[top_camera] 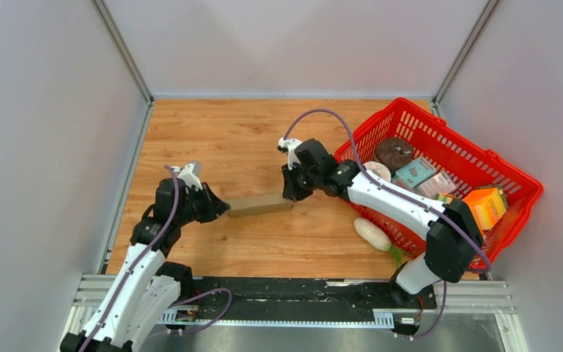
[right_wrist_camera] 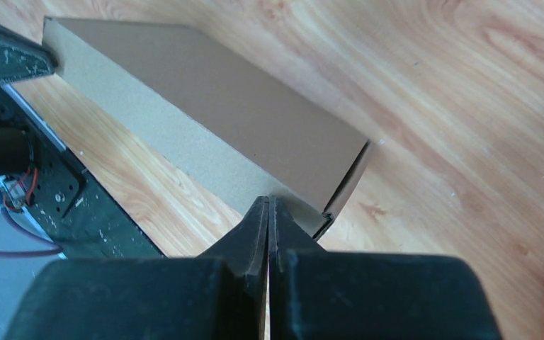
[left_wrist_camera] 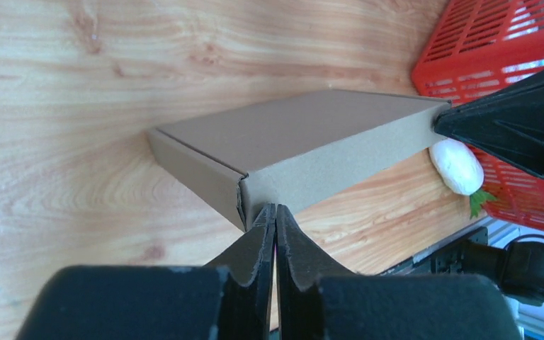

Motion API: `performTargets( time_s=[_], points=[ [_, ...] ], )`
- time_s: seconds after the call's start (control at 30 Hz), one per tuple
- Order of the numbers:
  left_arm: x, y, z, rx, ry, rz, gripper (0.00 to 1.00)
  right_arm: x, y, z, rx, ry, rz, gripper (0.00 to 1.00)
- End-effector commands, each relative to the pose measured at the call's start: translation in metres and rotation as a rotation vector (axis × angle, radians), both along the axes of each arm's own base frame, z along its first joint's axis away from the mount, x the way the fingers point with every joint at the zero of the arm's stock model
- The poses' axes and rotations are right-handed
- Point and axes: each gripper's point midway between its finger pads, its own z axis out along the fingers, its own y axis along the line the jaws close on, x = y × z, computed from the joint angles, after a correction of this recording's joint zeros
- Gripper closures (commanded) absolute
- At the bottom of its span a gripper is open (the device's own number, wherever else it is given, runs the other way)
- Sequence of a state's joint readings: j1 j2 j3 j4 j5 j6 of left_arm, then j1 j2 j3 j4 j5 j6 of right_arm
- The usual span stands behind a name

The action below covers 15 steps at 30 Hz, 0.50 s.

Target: Fold the paper box

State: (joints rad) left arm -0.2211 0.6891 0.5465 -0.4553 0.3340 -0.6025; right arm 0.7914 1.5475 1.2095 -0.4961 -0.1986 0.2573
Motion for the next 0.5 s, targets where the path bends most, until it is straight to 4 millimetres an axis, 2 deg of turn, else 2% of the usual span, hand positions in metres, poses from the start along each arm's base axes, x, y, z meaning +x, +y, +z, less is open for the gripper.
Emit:
performTargets(
  time_s=[0.0,0.03,0.07,0.17,0.2,0.3,0.37,0.4,0.43,0.47],
  points=[
    [-0.031,0.010,-0.023,0.048,0.119,0.004,0.89,-0.037,-0.028,-0.046,-0.196,0.059,0.021,0.99],
    [-0.036,0.002,-0.014,-0.001,0.097,-0.033,0.85,-0.044,-0.030,-0.049,-0.203,0.069,0.023,0.99],
    [-0.036,-0.002,-0.006,-0.034,0.068,-0.048,0.76,-0.048,-0.031,-0.044,-0.189,0.062,0.026,0.99],
    [-0.041,-0.010,0.040,-0.121,-0.072,-0.072,0.63,-0.062,-0.036,-0.038,-0.174,0.061,0.046,0.91],
    [-0.042,-0.010,0.060,-0.133,-0.129,-0.069,0.60,-0.067,-0.035,-0.036,-0.165,0.067,0.057,0.83],
    [-0.048,-0.008,0.089,-0.133,-0.196,-0.078,0.54,-0.073,-0.036,-0.024,-0.150,0.037,0.071,0.61],
    [-0.048,-0.008,0.087,-0.119,-0.175,-0.093,0.54,-0.074,-0.036,-0.022,-0.168,-0.004,0.098,0.54],
    [-0.046,-0.008,0.082,-0.116,-0.158,-0.086,0.54,-0.069,-0.039,-0.022,-0.202,-0.034,0.084,0.47],
    [-0.041,-0.006,0.075,-0.109,-0.143,-0.058,0.51,-0.068,-0.040,-0.023,-0.223,-0.040,0.080,0.43],
    [-0.037,-0.004,0.068,-0.107,-0.120,-0.032,0.43,-0.065,-0.040,-0.029,-0.250,-0.024,0.068,0.39]
  ],
)
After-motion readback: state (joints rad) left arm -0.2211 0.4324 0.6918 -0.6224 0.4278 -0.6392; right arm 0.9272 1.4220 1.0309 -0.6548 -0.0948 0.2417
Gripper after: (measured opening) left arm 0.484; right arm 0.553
